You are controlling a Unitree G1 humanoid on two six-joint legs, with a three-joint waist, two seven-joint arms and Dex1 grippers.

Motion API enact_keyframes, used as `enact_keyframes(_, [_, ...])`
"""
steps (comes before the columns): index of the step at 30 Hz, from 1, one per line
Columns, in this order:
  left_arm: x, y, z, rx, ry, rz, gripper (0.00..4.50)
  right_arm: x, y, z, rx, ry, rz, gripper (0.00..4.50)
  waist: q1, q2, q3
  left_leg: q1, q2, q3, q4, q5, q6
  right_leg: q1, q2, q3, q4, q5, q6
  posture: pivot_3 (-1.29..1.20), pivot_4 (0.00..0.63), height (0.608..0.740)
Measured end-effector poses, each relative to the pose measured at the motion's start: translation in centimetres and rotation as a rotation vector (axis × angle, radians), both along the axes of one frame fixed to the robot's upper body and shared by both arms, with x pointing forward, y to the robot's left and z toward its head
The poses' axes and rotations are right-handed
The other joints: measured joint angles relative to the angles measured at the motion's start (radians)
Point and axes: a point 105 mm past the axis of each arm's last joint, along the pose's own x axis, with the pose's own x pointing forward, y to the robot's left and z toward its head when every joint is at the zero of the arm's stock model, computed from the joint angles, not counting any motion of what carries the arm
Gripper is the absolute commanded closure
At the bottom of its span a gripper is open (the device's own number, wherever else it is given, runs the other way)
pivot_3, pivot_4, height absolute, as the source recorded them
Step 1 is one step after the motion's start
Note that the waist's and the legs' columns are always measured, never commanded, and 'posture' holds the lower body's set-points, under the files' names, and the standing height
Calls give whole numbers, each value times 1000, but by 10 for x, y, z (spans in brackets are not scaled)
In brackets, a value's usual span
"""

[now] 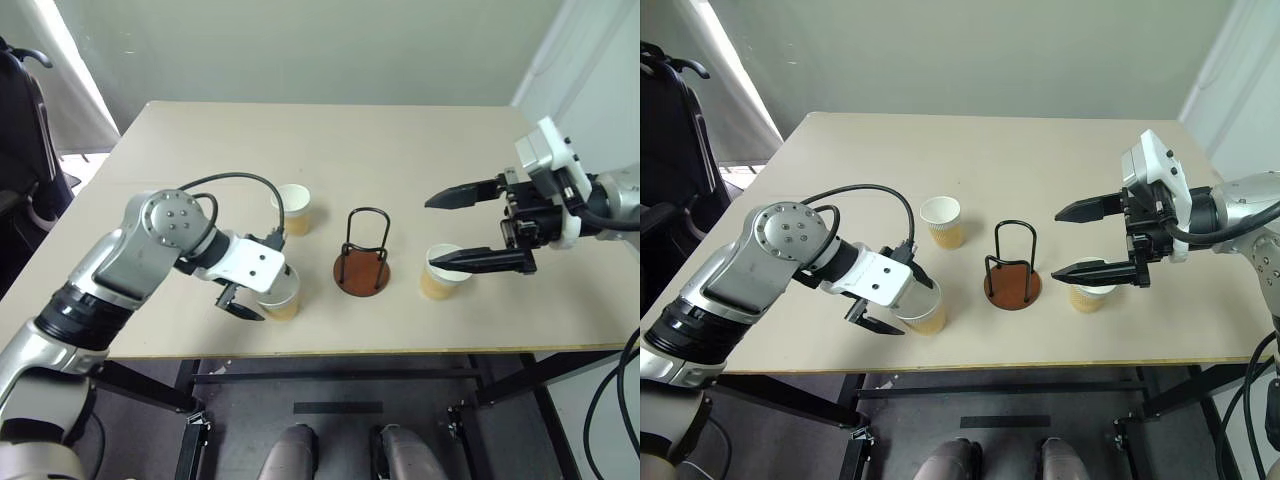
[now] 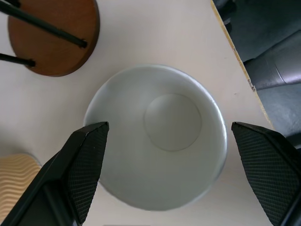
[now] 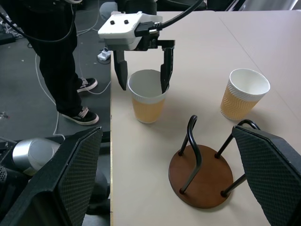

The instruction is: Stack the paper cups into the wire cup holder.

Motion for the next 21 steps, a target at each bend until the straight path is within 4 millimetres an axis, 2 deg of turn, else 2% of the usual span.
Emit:
enact_keyframes(2, [0,1,-1,5,2,-1,889,0,0,0,0,0,-1,0,0,0,0,0,0,0,0,0,0,0,0,0,0,0,0,0,150,740])
enact_keyframes(12, [-2,3,-2,22,-2,-23,4461,1,-1,-2,4,-2,-6,0,0,0,0,0,0,0,0,0,0,0,0,0,0,0,0,0,150,740])
enact_keyframes(21, [0,5,-1,7,9,-15,4461,3,-3,-4,7,1,-12,0,0,0,0,0,0,0,0,0,0,0,0,0,1,0,0,0,150,740])
